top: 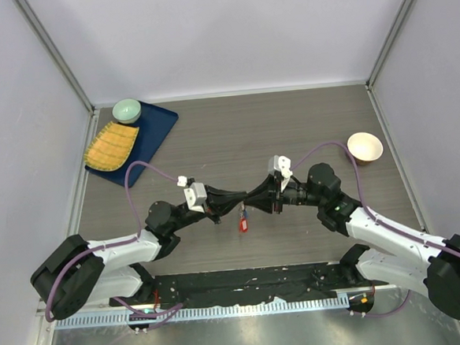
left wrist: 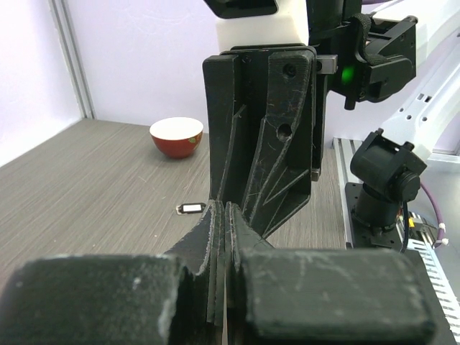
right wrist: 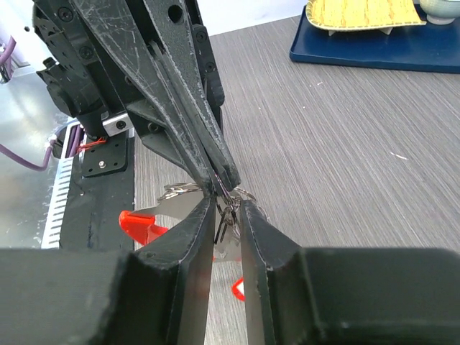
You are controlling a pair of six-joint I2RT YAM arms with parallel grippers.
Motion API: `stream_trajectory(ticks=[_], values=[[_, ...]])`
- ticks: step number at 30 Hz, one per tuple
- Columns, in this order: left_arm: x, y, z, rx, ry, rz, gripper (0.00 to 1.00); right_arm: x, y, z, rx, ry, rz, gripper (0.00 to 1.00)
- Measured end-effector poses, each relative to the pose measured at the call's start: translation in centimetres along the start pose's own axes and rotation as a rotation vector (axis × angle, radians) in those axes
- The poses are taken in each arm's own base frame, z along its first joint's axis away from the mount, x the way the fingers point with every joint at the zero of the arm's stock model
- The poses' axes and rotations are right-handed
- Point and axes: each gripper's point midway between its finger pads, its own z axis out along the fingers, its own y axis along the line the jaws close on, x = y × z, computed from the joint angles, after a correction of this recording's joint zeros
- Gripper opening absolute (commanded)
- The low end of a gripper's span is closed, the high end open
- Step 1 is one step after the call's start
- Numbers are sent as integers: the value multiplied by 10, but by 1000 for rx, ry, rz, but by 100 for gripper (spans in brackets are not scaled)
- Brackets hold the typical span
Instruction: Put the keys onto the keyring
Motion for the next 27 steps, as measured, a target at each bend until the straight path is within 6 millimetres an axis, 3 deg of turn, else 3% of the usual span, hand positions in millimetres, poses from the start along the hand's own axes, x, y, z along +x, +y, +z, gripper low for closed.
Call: stream_trajectory(ticks=[7, 11, 13, 16, 21, 27], values=[[-7, -2, 4, 17, -19, -6, 0, -11, 3, 1, -23, -15, -21, 17], [-10, -3, 5, 26, -30, -4, 0, -14, 4, 2, -33, -11, -32, 2], [-11, -3, 5, 28, -32, -4, 0, -15, 4, 2, -36, -2, -38, 1], [-12, -3, 4, 26, -34, -3, 8, -15, 3, 1, -36, 27, -52, 1], [-23, -3, 3, 12, -60, 13, 36, -21, 0, -1, -23, 94, -92, 1], [-52, -5, -9, -26, -56, 67, 46, -32, -19, -12, 66, 269, -139, 1]])
